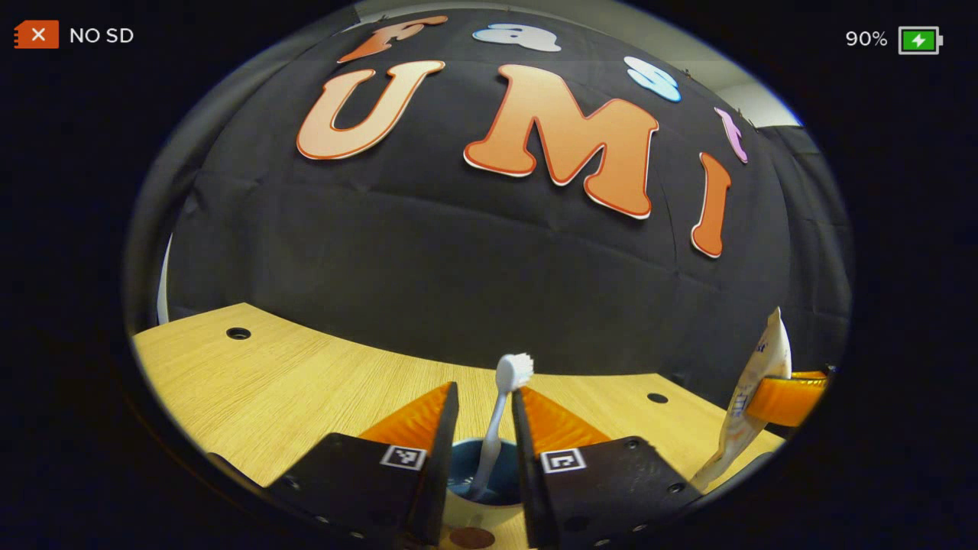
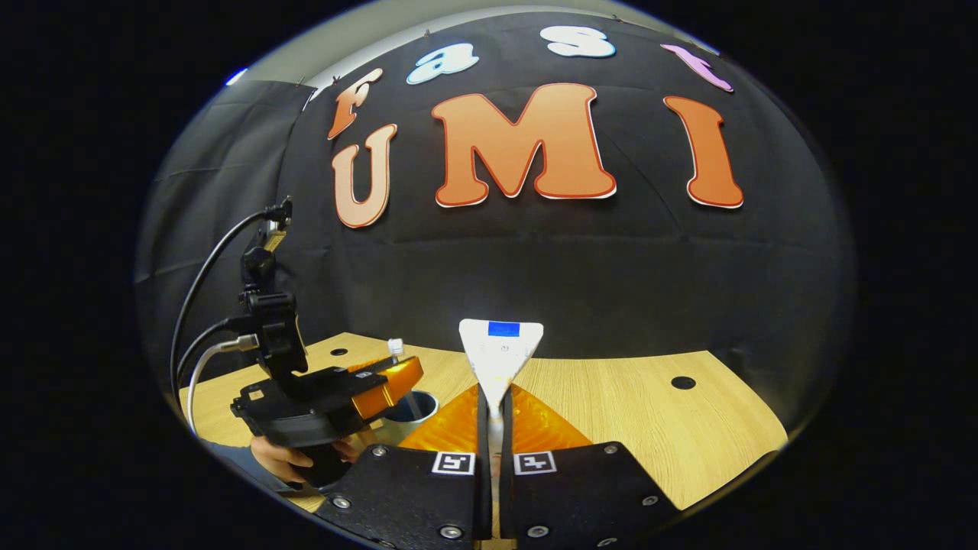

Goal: Put the toothbrush and toothpaste on the desktop into the cup, then pick up the cup and place it on the coaster on the desktop.

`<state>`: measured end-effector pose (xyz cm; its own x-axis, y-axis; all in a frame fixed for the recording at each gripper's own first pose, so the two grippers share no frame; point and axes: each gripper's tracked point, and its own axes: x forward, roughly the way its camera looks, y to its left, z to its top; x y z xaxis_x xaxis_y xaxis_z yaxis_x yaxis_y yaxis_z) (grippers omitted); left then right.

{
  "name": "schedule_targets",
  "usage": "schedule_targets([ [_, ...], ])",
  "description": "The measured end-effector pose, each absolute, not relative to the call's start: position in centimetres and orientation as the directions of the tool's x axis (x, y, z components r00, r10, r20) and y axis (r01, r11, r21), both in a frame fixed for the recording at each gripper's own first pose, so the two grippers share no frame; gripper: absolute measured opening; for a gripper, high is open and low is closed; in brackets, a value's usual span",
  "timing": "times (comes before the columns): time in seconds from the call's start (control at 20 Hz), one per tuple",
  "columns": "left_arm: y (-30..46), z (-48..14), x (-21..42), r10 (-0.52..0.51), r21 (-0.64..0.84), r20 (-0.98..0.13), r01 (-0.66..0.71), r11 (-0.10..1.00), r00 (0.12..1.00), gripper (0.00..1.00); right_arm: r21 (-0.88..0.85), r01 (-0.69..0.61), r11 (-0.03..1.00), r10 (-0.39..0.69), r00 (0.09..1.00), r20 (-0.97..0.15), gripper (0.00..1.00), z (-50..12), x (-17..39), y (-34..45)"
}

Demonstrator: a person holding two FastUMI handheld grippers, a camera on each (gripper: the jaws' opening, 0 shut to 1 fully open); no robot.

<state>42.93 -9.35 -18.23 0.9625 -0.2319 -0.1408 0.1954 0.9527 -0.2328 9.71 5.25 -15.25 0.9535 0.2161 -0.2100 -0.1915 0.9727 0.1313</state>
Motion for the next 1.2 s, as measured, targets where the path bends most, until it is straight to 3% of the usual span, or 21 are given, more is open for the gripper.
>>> schedule_targets([
  [0.15, -8.4, -17.8, 41.7, -0.228, -0.208, -0.132, 0.198, 0.958, 0.965, 0.81, 0.135, -0.187, 0.973, 0.212, 0.956, -0.202, 0.04, -15.0, 9.8, 5.2],
  [0.25, -7.9, -17.5, 40.7, -0.242, -0.228, -0.131, 0.208, 0.951, 0.961, 0.82, 0.142, -0.181, 0.973, 0.207, 0.958, -0.200, 0.04, -15.0, 10.0, 5.2],
  [0.35, -7.0, -17.2, 39.7, -0.245, -0.236, -0.134, 0.209, 0.949, 0.960, 0.93, 0.154, -0.178, 0.972, 0.206, 0.959, -0.194, 0.04, -15.0, 10.2, 5.8],
  [1.2, -5.6, -15.1, 34.2, -0.332, -0.249, -0.085, 0.302, 0.920, 0.939, 0.95, 0.229, -0.252, 0.940, 0.281, 0.954, -0.104, 0.04, -12.4, 17.2, 13.2],
])
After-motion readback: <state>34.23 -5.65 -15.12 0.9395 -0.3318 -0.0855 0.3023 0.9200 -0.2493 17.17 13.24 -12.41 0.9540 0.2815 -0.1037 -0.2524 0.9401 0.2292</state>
